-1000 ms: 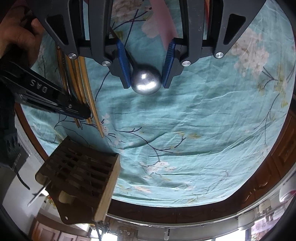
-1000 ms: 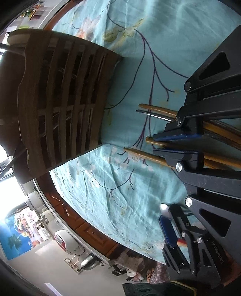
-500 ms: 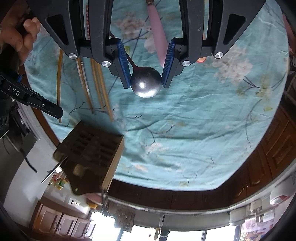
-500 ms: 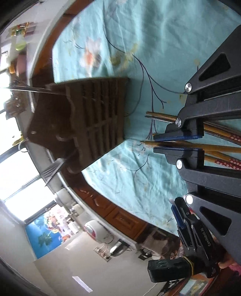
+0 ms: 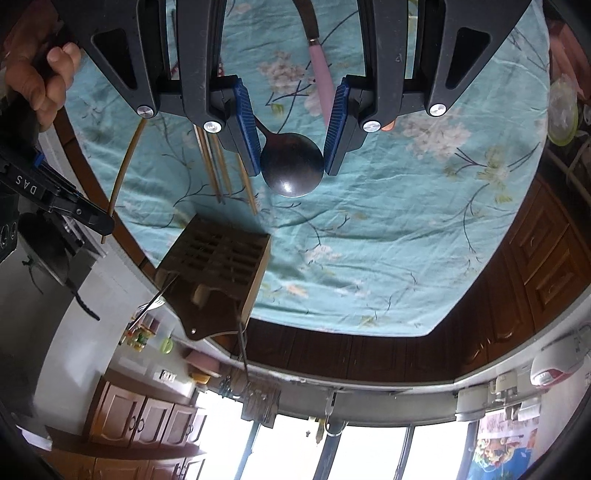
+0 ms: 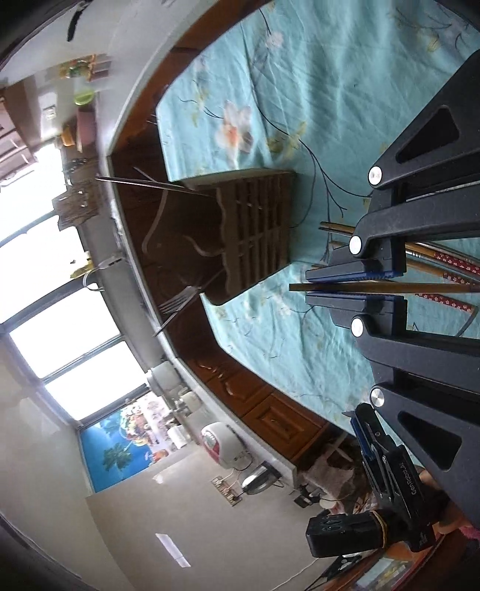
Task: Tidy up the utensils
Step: 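Lift the spoon and chopsticks and carry both over the wooden holder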
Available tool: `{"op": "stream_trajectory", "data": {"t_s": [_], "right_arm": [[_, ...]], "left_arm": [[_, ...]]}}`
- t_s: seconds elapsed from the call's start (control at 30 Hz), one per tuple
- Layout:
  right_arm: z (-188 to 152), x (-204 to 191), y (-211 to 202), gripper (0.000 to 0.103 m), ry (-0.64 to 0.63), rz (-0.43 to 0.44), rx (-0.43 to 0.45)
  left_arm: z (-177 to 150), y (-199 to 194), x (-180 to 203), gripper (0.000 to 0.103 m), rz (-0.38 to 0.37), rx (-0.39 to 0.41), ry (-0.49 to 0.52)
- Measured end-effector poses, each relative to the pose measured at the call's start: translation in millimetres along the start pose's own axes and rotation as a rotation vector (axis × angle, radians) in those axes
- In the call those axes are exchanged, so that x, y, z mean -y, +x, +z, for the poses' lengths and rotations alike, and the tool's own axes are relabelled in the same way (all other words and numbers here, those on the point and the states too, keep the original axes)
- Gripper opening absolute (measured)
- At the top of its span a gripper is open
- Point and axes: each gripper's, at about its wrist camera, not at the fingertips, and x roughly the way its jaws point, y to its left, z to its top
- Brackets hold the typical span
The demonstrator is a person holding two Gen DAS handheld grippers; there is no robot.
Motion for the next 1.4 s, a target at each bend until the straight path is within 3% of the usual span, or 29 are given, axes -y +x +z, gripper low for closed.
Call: {"op": "stream_trajectory", "data": {"t_s": [0.63,1.4], "right_arm": [[18.2,-3.9,-47.3,0.005,-0.001,-0.001,0.155],[59.6,8.4,-54.9,0.005,-0.023,-0.036,0.269]], "left_arm": [[15.9,-50.6,9.0,0.034,-0.001,0.137,0.032],[72.3,-22.4,13.0,0.034,0.024,0.241,0.029]]}}
